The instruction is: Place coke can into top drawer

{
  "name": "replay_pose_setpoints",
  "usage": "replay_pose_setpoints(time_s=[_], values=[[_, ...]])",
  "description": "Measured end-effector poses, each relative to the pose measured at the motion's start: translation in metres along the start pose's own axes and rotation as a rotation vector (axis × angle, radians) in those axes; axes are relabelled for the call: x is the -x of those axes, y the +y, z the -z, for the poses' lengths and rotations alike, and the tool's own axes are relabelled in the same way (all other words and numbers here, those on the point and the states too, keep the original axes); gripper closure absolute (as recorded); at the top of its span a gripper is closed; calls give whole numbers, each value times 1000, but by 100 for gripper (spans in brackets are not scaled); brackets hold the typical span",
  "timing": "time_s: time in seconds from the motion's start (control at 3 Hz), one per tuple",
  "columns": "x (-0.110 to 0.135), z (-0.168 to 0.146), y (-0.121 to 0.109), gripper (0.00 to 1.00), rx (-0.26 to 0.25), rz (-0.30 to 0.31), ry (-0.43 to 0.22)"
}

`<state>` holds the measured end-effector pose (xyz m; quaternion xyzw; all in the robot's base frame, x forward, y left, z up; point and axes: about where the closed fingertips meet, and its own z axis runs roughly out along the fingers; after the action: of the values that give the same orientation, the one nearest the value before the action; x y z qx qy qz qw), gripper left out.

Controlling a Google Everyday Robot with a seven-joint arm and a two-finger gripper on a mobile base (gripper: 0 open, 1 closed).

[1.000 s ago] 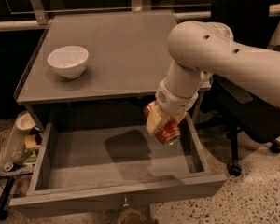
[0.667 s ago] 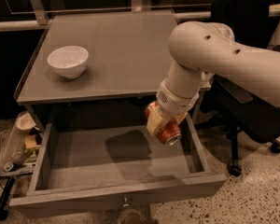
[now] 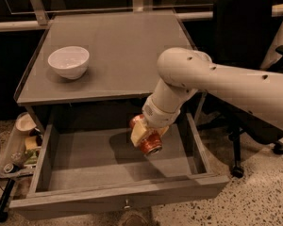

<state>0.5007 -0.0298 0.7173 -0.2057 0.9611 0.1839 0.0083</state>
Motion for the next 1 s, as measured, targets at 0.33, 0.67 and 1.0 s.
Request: replay_pose_setpoints(time_s=[0.33,0.67,1.0], values=[[0,0,0,100,0,0,0],[0,-20,4,100,29,-12,13],[5,-41,4,100,75,-59,-19]])
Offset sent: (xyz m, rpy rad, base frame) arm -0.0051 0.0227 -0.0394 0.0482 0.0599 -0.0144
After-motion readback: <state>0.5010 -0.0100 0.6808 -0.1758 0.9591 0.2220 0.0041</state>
